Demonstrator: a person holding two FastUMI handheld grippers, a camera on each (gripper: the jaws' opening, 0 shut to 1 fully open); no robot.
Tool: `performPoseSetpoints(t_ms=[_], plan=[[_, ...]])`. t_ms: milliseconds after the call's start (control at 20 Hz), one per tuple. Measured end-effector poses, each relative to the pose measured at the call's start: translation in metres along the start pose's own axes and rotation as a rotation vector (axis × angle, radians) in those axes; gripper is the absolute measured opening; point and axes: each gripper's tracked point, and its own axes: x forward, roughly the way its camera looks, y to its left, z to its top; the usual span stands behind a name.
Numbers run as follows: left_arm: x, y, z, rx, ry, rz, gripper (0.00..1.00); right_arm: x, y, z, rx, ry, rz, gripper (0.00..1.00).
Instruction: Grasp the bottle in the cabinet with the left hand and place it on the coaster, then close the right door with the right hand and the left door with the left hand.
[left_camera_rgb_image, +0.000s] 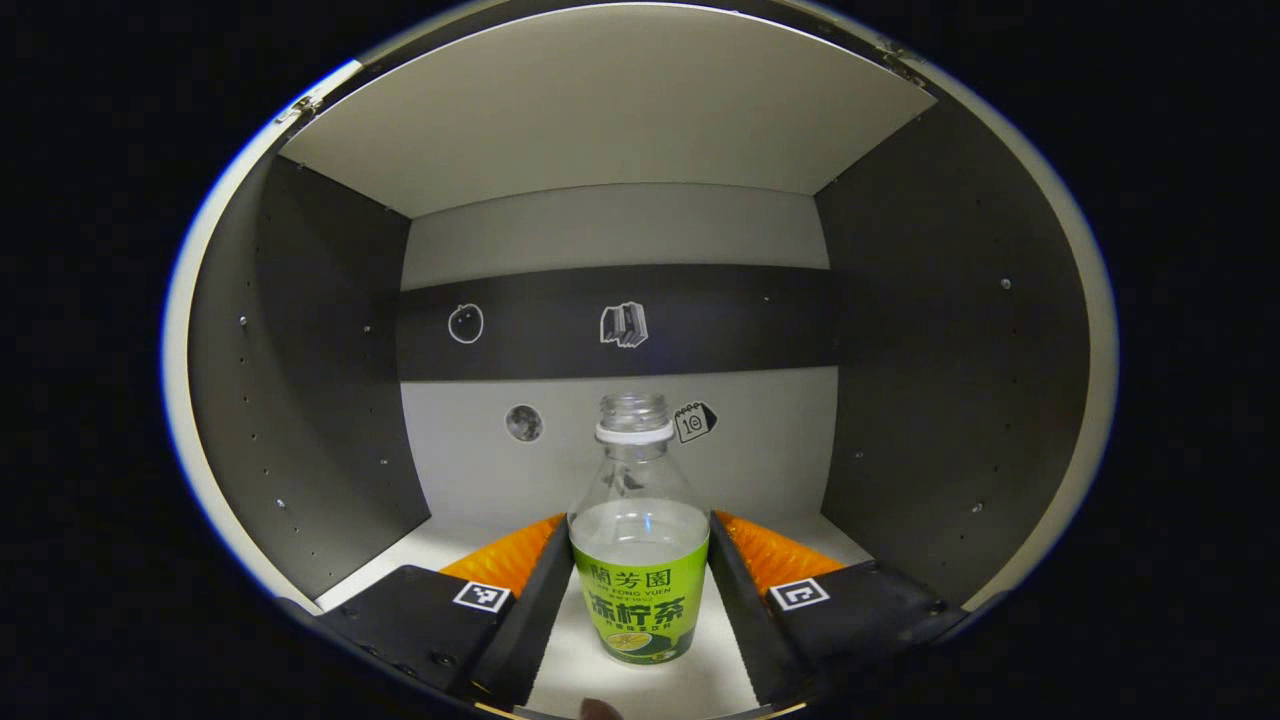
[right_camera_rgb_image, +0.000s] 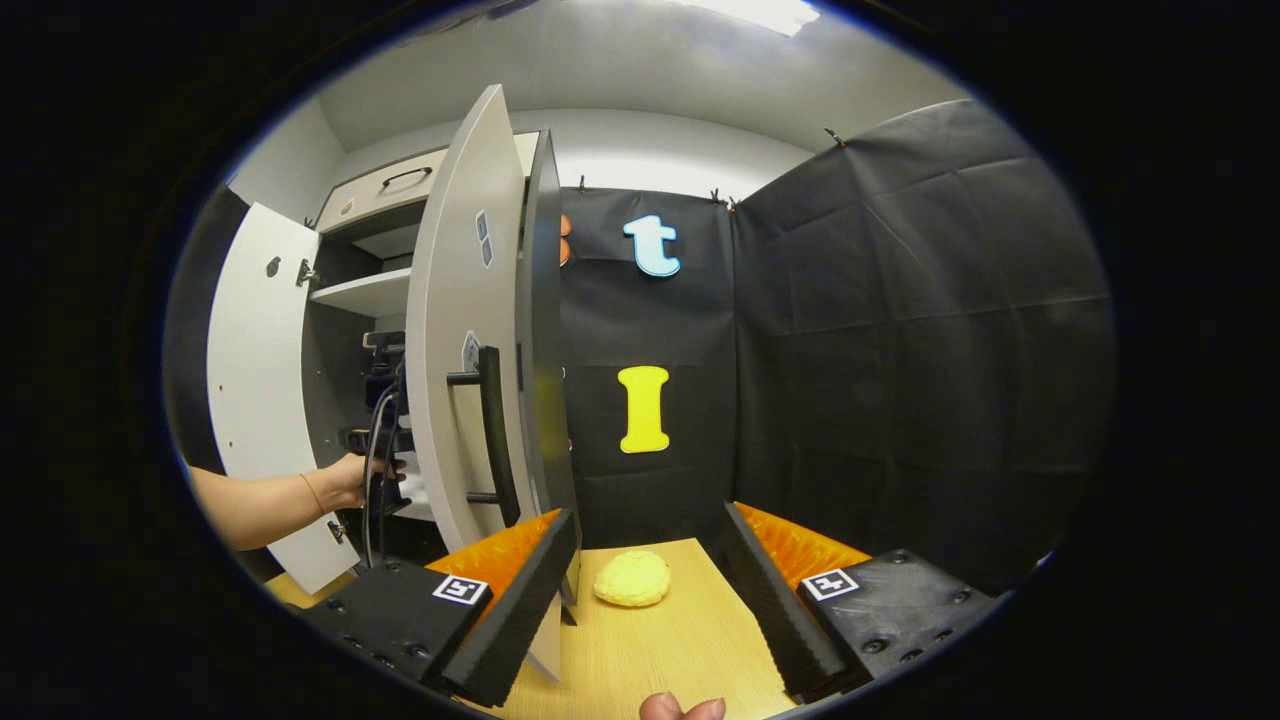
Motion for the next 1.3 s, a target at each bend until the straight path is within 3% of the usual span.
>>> performPoseSetpoints(t_ms=[300, 650, 950, 1300], plan=[[-0.048, 0.008, 0.024, -0.018, -0.043, -0.025, 0.79, -0.005, 0.007, 0.004, 0.005, -0.011, 0.001, 0.98], [-0.15, 0.018, 0.022, -0.028, -0.082, -0.074, 0.79, -0.019, 0.027, 0.013, 0.013, -0.028, 0.025, 0.98], [-0.235, 0.032, -0.024, -0.075, -0.049, -0.074, 0.79, -0.031, 0.053, 0.015, -0.014, -0.035, 0.06, 0.98], [-0.319, 0.016, -0.096, -0.016, -0.093, -0.12, 0.79, -0.04, 0.071, 0.017, -0.017, -0.033, 0.079, 0.98]])
